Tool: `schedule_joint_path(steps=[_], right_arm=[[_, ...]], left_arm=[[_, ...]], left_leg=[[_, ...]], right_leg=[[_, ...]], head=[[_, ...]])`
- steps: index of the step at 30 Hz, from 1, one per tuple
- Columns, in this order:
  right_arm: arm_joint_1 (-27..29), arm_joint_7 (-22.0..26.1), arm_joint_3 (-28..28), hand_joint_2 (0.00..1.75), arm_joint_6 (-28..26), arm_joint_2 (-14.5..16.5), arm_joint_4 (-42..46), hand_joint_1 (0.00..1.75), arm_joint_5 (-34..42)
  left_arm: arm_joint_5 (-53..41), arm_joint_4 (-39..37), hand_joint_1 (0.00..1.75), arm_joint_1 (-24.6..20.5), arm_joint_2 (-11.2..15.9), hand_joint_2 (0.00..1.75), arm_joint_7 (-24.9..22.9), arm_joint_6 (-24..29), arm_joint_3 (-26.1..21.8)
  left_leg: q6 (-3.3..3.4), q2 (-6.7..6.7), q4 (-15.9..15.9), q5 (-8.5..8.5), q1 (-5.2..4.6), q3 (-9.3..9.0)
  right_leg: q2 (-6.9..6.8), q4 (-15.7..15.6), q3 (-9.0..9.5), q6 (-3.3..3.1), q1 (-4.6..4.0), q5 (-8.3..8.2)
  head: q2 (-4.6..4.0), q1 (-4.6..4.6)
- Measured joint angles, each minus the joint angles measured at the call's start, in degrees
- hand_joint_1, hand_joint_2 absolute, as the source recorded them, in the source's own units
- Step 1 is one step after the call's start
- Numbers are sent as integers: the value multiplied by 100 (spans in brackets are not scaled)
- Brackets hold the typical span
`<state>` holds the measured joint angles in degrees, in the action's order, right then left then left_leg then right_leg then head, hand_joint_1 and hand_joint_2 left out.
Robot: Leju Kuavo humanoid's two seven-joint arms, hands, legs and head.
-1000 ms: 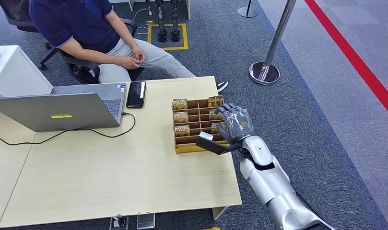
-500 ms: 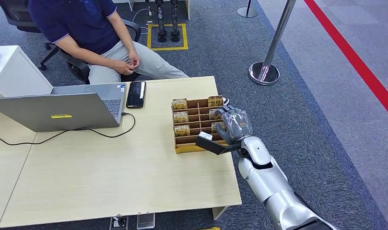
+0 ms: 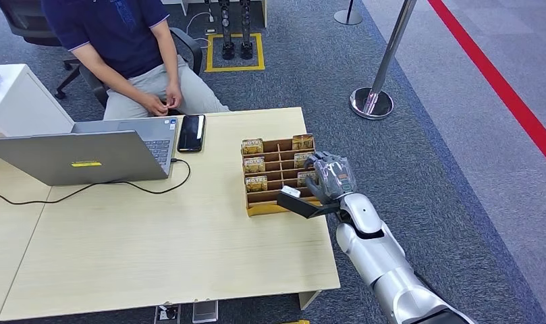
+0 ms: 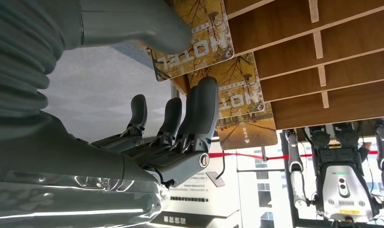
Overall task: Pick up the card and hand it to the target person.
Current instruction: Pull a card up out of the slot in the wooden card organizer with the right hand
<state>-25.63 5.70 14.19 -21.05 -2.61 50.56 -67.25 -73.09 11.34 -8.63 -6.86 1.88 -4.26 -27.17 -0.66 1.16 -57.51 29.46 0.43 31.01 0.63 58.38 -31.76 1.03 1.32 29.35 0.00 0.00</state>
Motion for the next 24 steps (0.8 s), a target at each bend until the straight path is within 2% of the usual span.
schedule_joint_path(steps=[9, 14, 17, 22, 24], right_arm=[[189, -11, 12, 175, 60, -60, 123, 126, -48], [282, 15, 10, 175, 46, -116, 140, 132, -46], [282, 44, 12, 175, 49, -127, 121, 130, -33], [274, 74, 32, 175, 57, -101, 91, 113, -18], [271, 76, 35, 175, 59, -96, 80, 102, -16]], left_arm=[[-59, 3, 0, -15, 8, 0, 155, 86, 76], [-99, 5, 0, -14, 14, 0, 159, 123, 121], [-135, 12, 0, -13, 15, 0, 121, 170, 161], [-121, 2, 0, -31, 14, 0, 129, 179, 146], [-117, 1, 0, -32, 12, 0, 132, 186, 142]], left_leg=[[0, 4, 0, 0, 0, -2], [0, 4, 2, -3, 2, -1], [0, 3, 1, -2, 1, -5], [0, 0, 1, -3, 1, -8], [0, -1, 2, -4, 2, -8]], right_leg=[[-3, 0, 2, 0, 0, 1], [-6, -5, 2, -1, -2, -3], [-4, -3, 4, 0, -1, -1], [-1, -3, 7, 0, -1, -3], [-2, -4, 7, -2, -2, -5]], head=[[0, 0], [0, 0], [0, 0], [0, 0], [0, 0]])
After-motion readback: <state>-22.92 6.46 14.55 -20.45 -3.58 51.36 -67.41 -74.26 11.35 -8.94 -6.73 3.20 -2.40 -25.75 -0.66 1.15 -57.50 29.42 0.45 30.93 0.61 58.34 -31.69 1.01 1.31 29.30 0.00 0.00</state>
